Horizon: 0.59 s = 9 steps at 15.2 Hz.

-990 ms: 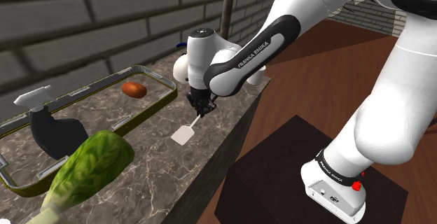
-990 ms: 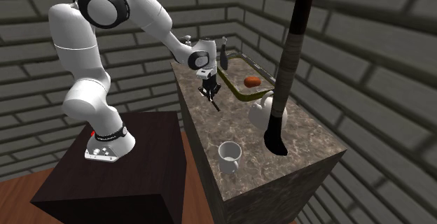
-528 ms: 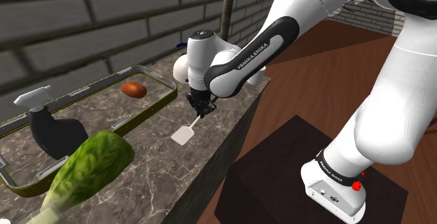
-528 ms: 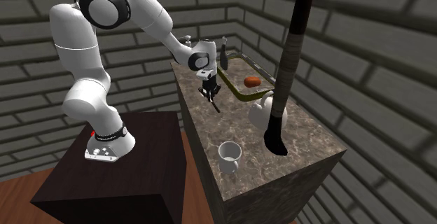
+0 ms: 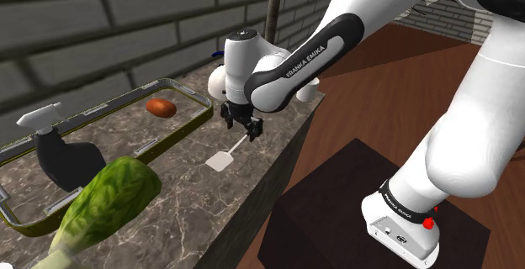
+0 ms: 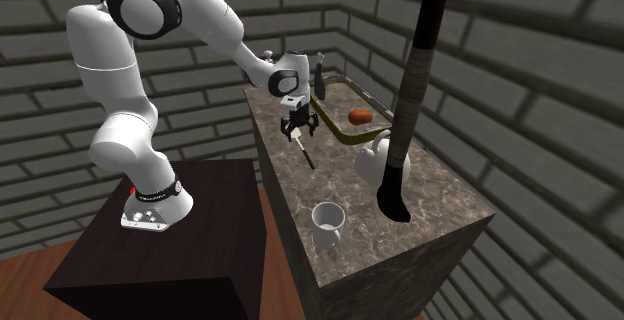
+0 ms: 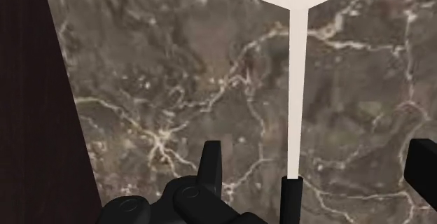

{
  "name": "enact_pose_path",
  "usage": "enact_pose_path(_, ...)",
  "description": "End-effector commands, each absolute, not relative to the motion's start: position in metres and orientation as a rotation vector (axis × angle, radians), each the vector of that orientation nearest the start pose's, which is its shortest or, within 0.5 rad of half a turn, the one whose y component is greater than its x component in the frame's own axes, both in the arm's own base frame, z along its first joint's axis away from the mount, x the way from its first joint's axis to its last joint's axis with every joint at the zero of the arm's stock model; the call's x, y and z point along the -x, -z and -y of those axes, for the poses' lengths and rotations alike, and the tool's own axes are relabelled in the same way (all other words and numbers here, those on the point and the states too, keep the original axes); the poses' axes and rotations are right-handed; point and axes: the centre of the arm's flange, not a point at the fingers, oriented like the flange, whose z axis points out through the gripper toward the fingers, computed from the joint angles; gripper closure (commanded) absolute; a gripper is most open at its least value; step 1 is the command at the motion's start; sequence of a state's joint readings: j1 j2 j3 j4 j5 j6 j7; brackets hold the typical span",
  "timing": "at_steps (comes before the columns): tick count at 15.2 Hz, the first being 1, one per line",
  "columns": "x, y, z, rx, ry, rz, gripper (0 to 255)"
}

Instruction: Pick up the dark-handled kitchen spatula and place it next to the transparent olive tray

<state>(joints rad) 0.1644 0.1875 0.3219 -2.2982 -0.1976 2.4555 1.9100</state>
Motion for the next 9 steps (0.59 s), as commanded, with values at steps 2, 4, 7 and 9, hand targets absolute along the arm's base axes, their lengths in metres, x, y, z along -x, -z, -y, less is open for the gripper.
enact_pose_path(2, -0.461, -0.304, -0.248, 2.556, 0.085, -1.891, 0)
enact_pose_path(4, -0.461, -0.304, -0.248, 2.556, 0.085, -1.891, 0)
enact_pose_path(7, -0.461, -0.304, -0.248, 2.556, 0.085, -1.891, 0)
enact_pose_path(9, -0.461, -0.304, -0.248, 2.556, 0.085, -1.891, 0)
